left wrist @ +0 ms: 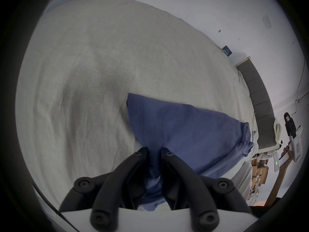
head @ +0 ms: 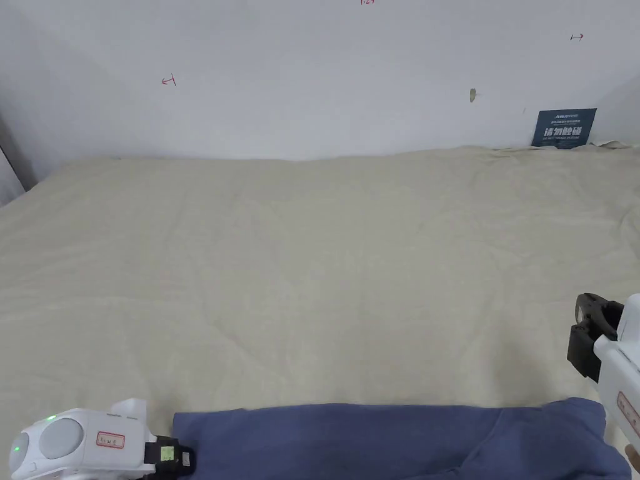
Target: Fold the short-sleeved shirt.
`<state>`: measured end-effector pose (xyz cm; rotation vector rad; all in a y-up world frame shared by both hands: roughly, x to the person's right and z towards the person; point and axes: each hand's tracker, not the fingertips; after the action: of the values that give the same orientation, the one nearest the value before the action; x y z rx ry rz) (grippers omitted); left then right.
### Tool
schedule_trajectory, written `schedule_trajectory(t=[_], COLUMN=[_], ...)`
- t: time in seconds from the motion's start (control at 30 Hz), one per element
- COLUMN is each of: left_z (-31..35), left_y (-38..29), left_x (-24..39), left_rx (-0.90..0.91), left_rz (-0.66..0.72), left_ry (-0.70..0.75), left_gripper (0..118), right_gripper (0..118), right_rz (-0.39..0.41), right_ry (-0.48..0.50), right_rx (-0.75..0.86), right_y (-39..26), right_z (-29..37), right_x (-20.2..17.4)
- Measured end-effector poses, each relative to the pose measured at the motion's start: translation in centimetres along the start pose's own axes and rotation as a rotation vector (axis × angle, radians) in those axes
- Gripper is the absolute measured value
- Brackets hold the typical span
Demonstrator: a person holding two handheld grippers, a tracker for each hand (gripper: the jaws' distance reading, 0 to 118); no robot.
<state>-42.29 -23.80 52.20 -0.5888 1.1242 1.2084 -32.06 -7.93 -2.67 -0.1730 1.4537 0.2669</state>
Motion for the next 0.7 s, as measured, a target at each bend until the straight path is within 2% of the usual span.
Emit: schedule_trajectory(t=[0.1, 0.3, 0.5, 0.7], left_z=[-0.1, 2.7, 7.7, 10.9], left_y=[-0.6, -1.0, -0.2, 0.7], left_x=[1.3, 3.1, 2.8, 0.5], left_rx=[0.028, 0.078, 0.126, 0.150], left_rz=[-0.033, -0.100, -0.071, -0.032], left_ry=[0.045, 0.078, 0.025, 0.133], left_gripper=[5, 4, 3, 3], right_gripper=[0, 0, 0, 0], right_rz=[-0.004, 0.008, 0.004, 0.001], right_ry=[0.006, 0.016, 0.020, 0.029], right_rx=[-0.002, 0.000, 0.016, 0.022], right_y=[0.0, 0.3, 1.0, 1.2], right_z=[0.0, -0.2, -0.3, -0.5], right_x=[0.0, 0.1, 0.1, 0.0])
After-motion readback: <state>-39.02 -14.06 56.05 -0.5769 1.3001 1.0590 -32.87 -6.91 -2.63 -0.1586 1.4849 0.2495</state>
